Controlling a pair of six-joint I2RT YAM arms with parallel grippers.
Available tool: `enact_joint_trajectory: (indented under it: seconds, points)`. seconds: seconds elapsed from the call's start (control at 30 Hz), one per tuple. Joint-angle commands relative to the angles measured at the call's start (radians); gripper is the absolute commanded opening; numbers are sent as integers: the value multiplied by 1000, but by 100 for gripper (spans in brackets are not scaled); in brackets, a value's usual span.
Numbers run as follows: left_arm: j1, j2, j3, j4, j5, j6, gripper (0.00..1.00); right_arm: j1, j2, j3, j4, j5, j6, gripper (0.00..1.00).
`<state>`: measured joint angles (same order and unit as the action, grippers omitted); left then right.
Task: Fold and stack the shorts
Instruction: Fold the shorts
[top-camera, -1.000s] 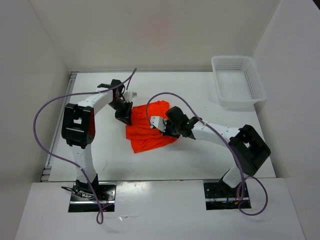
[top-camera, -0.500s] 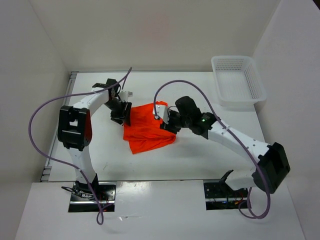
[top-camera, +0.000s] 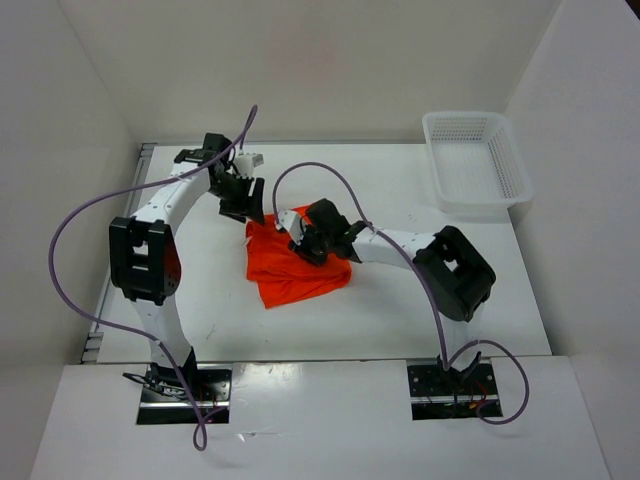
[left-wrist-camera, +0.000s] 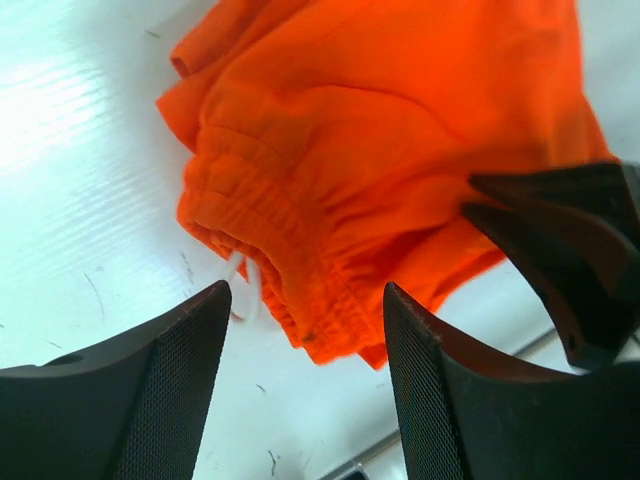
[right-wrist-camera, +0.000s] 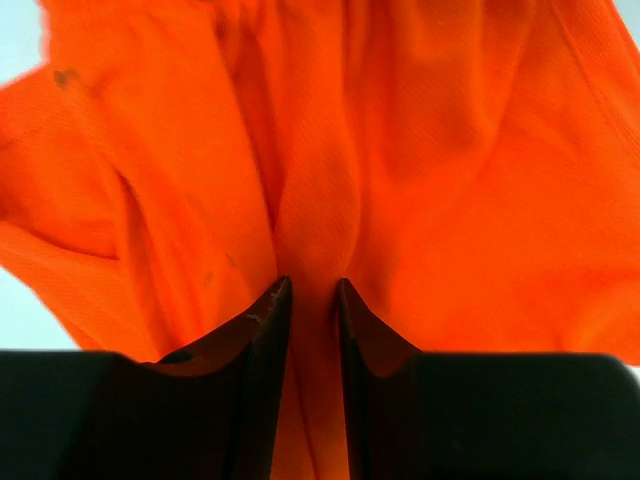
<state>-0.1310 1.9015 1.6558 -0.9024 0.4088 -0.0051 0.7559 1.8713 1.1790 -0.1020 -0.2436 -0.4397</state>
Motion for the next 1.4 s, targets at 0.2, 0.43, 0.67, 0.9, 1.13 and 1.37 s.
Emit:
enact_joint_trajectory:
  seconds: [0.2, 0.43, 0.67, 0.9, 1.13, 1.37]
  points:
    - [7, 136, -67, 154, -177, 5, 68, 114, -86, -102, 62, -28, -10, 29]
    - [-15, 243, -19, 212, -232, 5, 50, 128, -115, -160, 120, -39, 61, 29]
    - [-24, 281, 74, 260, -274, 5, 43, 128, -115, -75, 130, -25, 71, 33]
    - [-24, 254, 64, 260, -255, 5, 49, 68, -144, 73, 18, 72, 91, 41]
    - [-1, 107, -25, 225, -185, 5, 71, -263, -219, 281, -255, 61, 105, 68]
    - [43, -180, -59, 235, -18, 5, 100, -599, -299, 297, -441, 112, 136, 100]
